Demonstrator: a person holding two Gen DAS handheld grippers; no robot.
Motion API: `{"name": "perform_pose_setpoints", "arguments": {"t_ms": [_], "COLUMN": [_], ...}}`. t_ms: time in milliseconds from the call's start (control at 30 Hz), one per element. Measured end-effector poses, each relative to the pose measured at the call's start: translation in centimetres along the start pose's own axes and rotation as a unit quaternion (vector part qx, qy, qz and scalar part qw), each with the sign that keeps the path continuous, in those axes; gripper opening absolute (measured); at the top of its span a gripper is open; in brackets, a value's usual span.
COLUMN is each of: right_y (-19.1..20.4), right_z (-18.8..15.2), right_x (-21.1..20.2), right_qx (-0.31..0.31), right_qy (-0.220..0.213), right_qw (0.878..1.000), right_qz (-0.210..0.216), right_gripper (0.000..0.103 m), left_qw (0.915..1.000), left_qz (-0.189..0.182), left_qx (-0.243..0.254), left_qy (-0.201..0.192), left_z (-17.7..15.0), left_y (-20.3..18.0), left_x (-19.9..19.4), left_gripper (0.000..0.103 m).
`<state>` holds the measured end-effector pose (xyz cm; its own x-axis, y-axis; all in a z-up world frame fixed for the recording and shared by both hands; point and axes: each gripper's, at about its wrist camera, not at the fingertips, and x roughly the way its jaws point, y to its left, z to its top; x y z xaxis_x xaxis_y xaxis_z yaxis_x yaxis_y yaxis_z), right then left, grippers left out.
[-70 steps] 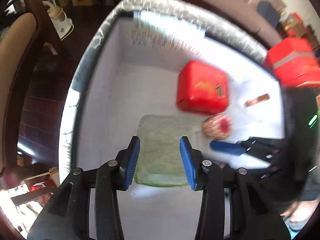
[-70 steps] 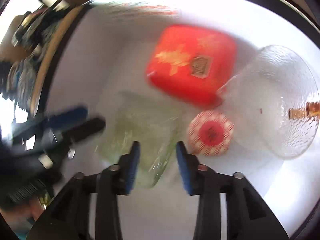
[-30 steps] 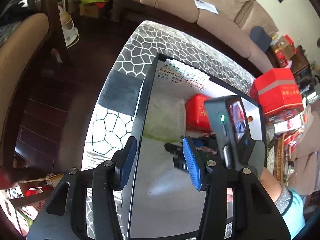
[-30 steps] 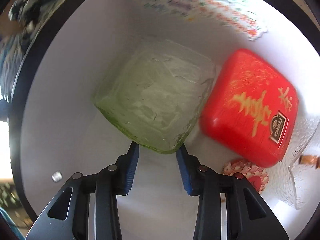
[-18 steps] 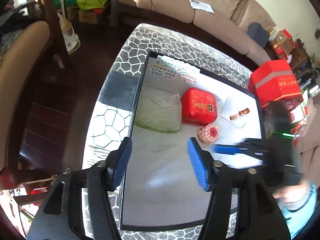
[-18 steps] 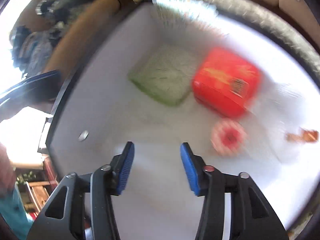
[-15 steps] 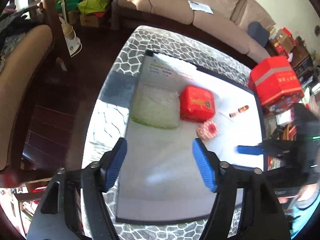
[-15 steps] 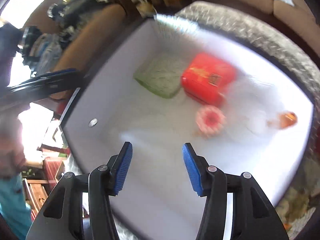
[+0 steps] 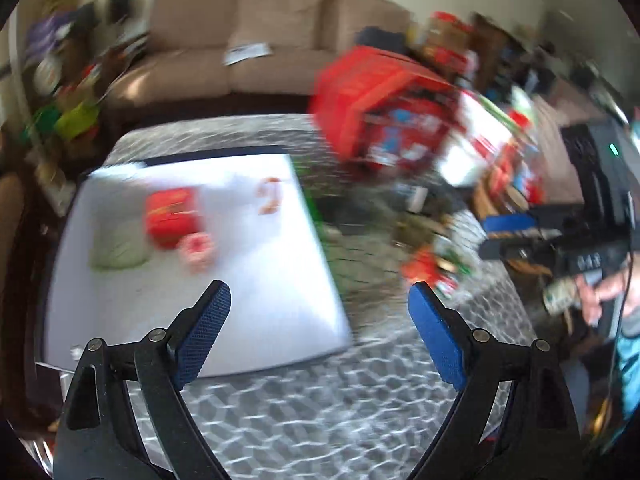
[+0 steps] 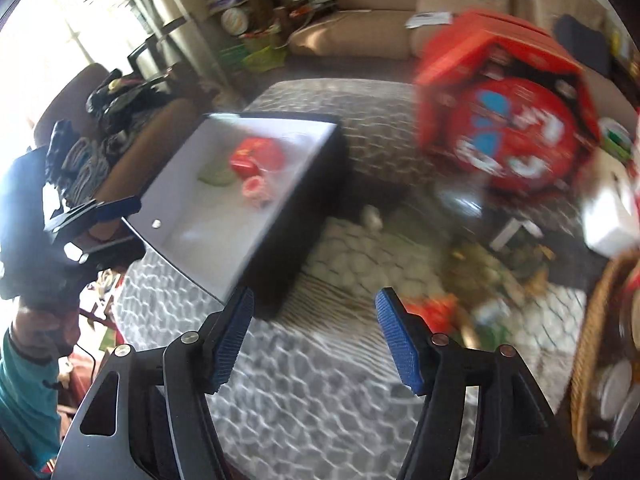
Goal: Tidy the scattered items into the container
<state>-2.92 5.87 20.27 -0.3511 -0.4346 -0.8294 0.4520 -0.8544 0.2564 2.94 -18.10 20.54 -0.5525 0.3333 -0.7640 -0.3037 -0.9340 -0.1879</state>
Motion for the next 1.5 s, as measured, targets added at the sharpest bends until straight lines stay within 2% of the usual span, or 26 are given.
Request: {"name": "perform_pose_setpoints", "arguments": {"t_ms": [133, 300, 400, 533, 633, 700, 800, 833, 900, 933, 967, 1033, 1067, 1167, 1233, 1300, 1333, 1400, 1433, 1467, 1500], "right_y": [-5.9, -12.0, -14.7, -17.6, -18.8, -19.3, -19.8, -19.9, -19.7, -19.6, -19.5, -19.3, -19.2, -19.0, -18.7, -18.0, -17.7, -17.3, -17.1, -17.0, -17.1], "right_z": [-4.9, -9.7, -11.4, -12.2, -12.1, -11.9, -11.8, -11.8, -11.6, -11.6, -11.6, -11.7, -11.7, -11.8, -11.8, -11.8, -11.8, -11.9, -11.9, -11.9, -12.0], "right_x": [-2.1, -0.9, 1.2, 4.0, 5.0, 5.9, 6.9, 7.1, 7.4, 7.4, 7.5, 7.4, 7.4, 7.6, 7.8, 8.0, 8.3, 8.9, 8.9, 8.8, 8.7], "right_qx": [0.050, 0.107, 0.127, 0.167, 0.172, 0.164, 0.172, 0.174, 0.167, 0.163, 0.162, 0.159, 0.156, 0.157, 0.153, 0.144, 0.140, 0.135, 0.131, 0.129, 0.135], "right_qy": [-0.014, -0.020, -0.020, -0.030, -0.049, -0.037, -0.023, -0.020, -0.018, -0.017, -0.017, -0.018, -0.019, -0.015, -0.012, -0.010, -0.005, 0.008, 0.009, 0.006, 0.003], "right_qw": [0.998, 0.992, 0.986, 0.981, 0.978, 0.979, 0.981, 0.981, 0.982, 0.983, 0.983, 0.984, 0.984, 0.985, 0.986, 0.988, 0.989, 0.989, 0.989, 0.990, 0.989], "right_qz": [-0.036, -0.071, -0.109, -0.096, -0.107, -0.112, -0.092, -0.087, -0.087, -0.086, -0.082, -0.081, -0.080, -0.072, -0.065, -0.057, -0.056, -0.059, -0.064, -0.062, -0.052], "right_gripper": [0.067, 0.067, 0.067, 0.067, 0.067, 0.067, 0.067, 0.067, 0.067, 0.067, 0.067, 0.067, 0.067, 0.067, 0.067, 0.067, 0.064, 0.053, 0.050, 0.044, 0.028], "left_qw": [0.9982, 0.9964, 0.9979, 0.9996, 0.9991, 0.9991, 0.9989, 0.9987, 0.9966, 0.9956, 0.9952, 0.9958, 0.9957, 0.9961, 0.9965, 0.9967, 0.9966, 0.9950, 0.9943, 0.9949, 0.9954], "left_qz": [-0.056, -0.076, -0.050, -0.001, 0.026, 0.022, 0.013, 0.016, 0.046, 0.054, 0.049, 0.011, 0.013, -0.001, 0.003, 0.011, 0.028, 0.064, 0.068, 0.059, 0.054], "left_qx": [0.007, -0.011, -0.008, -0.008, -0.006, -0.007, -0.018, -0.017, -0.008, -0.007, -0.013, -0.041, -0.042, -0.041, -0.049, -0.058, -0.056, -0.052, -0.053, -0.055, -0.057], "left_qy": [0.022, 0.036, 0.040, 0.028, 0.031, 0.037, 0.041, 0.046, 0.068, 0.076, 0.083, 0.081, 0.081, 0.078, 0.067, 0.055, 0.052, 0.057, 0.062, 0.061, 0.054], "left_z": [-1.4, -2.9, -4.1, -4.5, -4.1, -3.8, -3.0, -2.9, -2.7, -2.7, -2.8, -3.1, -3.3, -4.1, -4.6, -4.9, -4.9, -4.9, -4.9, -4.9, -4.9], "left_y": [-6.9, -11.5, -12.9, -13.4, -13.7, -13.7, -13.9, -14.0, -14.3, -14.3, -14.0, -13.0, -12.7, -11.3, -9.9, -8.4, -7.9, -7.2, -7.1, -7.1, -7.3], "left_x": [4.0, 10.4, 14.2, 17.5, 19.5, 20.7, 22.1, 22.7, 24.6, 25.3, 25.8, 25.7, 25.2, 23.6, 22.0, 20.4, 19.9, 19.5, 19.4, 19.2, 18.8], "left_gripper": [0.090, 0.090, 0.090, 0.090, 0.090, 0.090, 0.092, 0.093, 0.093, 0.088, 0.070, 0.053, 0.048, 0.043, 0.040, 0.040, 0.040, 0.056, 0.067, 0.072, 0.073]}}
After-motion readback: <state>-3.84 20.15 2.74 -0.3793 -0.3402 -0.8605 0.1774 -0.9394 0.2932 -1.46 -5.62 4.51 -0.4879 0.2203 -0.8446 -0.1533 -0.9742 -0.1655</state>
